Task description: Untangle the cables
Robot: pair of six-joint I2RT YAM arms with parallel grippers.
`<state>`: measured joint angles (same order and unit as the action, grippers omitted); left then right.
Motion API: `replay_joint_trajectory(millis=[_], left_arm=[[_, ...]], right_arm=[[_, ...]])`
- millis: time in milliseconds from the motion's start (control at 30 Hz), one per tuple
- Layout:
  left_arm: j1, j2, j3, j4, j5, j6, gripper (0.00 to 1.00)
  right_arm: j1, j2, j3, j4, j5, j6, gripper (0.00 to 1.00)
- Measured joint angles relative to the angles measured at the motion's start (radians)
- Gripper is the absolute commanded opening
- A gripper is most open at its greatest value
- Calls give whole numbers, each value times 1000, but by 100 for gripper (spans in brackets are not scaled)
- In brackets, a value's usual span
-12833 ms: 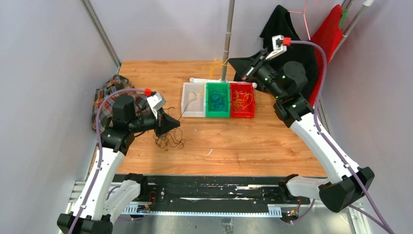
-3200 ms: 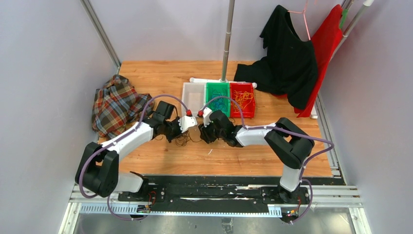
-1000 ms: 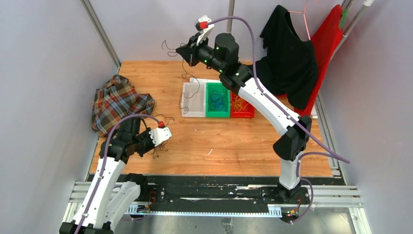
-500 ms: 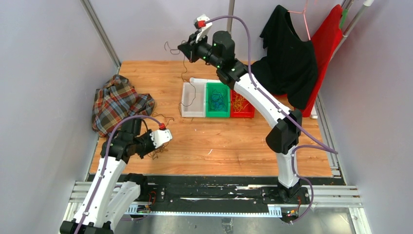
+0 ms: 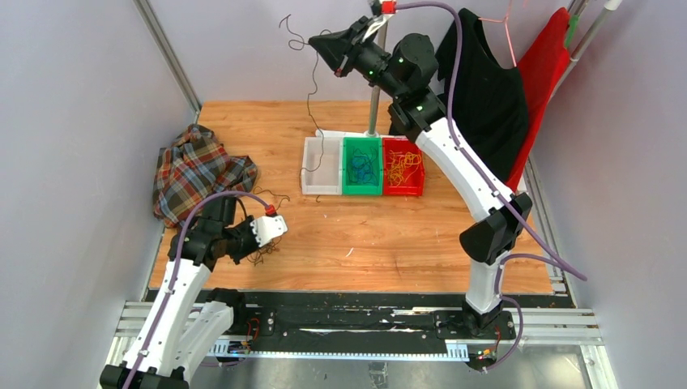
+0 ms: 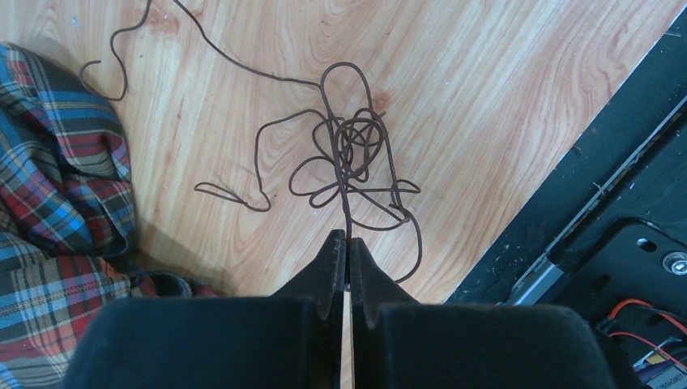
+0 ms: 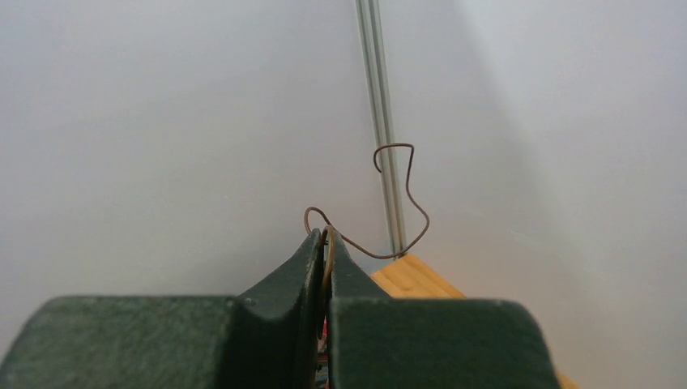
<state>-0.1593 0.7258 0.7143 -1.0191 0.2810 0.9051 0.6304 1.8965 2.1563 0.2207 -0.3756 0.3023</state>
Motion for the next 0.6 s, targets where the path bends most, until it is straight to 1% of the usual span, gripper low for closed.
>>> replay_joint_trajectory(millis=[133,300,467,600], left_arm=[[0,0,-8,-1,0,1,1],[0,3,-8,-1,0,2,1],[0,8,-8,-1,3,2,1],[0,8,-8,-1,4,2,1]], right_arm=[[-37,0,-2,67,-43,117,1],[-58,-11,18,126,-87,222,0],[-69,-71,2,224,-116,344,1],[-108,-119,-7,322,-122,448,1]])
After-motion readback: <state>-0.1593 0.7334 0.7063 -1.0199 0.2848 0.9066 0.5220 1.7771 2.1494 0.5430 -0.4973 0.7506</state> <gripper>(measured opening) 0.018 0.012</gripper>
